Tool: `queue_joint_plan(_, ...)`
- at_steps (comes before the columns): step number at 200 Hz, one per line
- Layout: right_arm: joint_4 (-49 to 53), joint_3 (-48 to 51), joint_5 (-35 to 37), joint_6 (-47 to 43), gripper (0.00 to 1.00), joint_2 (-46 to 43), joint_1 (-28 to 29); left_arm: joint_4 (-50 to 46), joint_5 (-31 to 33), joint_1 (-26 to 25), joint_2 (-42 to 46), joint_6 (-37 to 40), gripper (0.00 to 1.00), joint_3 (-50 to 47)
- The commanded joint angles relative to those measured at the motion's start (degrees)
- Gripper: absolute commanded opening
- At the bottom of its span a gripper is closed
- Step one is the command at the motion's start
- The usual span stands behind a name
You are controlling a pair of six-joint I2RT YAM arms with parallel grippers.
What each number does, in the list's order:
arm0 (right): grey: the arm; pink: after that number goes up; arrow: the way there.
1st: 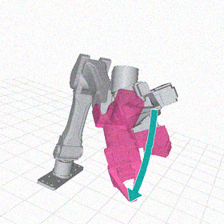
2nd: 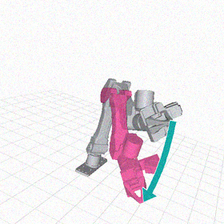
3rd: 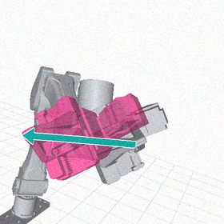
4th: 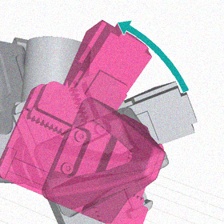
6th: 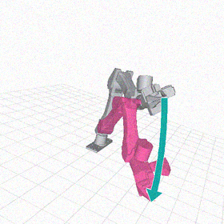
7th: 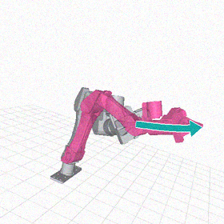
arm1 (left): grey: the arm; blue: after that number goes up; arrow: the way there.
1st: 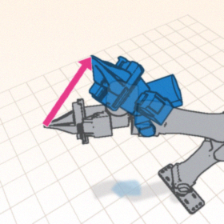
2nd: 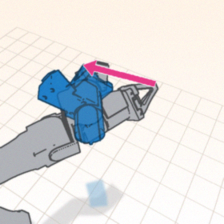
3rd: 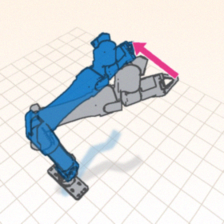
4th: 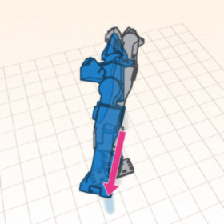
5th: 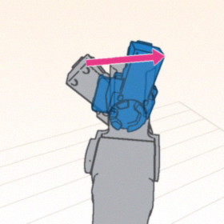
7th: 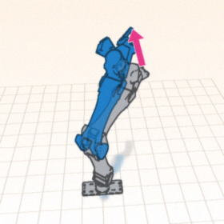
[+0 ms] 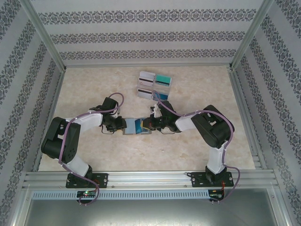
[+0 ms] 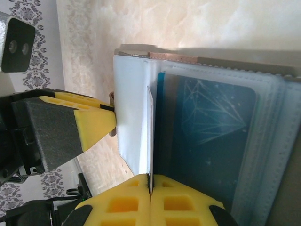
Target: Put the credit cards into the card holder
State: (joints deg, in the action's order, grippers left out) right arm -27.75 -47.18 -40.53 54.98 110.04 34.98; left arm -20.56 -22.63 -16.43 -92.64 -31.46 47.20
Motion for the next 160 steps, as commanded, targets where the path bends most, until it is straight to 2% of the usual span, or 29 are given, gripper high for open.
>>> queue_joint_plan(1,-1.4,-1.2,-0.8,0.5,0.00,1.0,-0.3,1.1,-0.3,-0.1,-1.2,0.6,0.26,-1.6)
queue_joint_plan(95,-0.6,-4.2,-0.7,1.6,0.00,3.6,-0.4,1.7,-1.1,-0.1,-1.0,0.2,0.24,-1.5)
queue_joint_plan(160,2.9,-0.1,2.6,1.8,0.00,-0.4,-0.5,1.1,-1.2,-0.1,-1.0,0.3,0.24,-1.2)
